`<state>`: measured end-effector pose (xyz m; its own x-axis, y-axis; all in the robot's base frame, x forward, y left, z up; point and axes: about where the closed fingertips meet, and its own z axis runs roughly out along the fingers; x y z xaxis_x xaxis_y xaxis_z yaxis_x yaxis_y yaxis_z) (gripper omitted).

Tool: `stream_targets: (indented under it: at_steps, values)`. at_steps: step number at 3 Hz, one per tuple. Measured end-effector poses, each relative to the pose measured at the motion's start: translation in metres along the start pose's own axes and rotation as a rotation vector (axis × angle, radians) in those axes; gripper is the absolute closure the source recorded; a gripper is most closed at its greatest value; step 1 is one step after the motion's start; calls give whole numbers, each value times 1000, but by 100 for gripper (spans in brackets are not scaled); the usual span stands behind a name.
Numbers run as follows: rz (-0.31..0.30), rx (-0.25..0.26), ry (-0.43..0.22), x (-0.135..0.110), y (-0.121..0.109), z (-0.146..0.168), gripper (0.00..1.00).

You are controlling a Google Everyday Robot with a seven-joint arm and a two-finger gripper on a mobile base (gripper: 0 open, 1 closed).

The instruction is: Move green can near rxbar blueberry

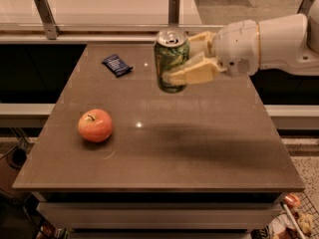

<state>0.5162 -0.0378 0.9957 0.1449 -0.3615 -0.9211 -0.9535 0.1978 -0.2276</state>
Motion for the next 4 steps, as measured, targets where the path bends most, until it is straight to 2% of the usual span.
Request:
stream_targets:
  at_steps: [1,2,4]
  values:
    - [-18,92,-15,-22,-41,7,100]
    - [-18,232,-6,-37,-83,20,100]
    - [-1,223,1,-37,-90,25,100]
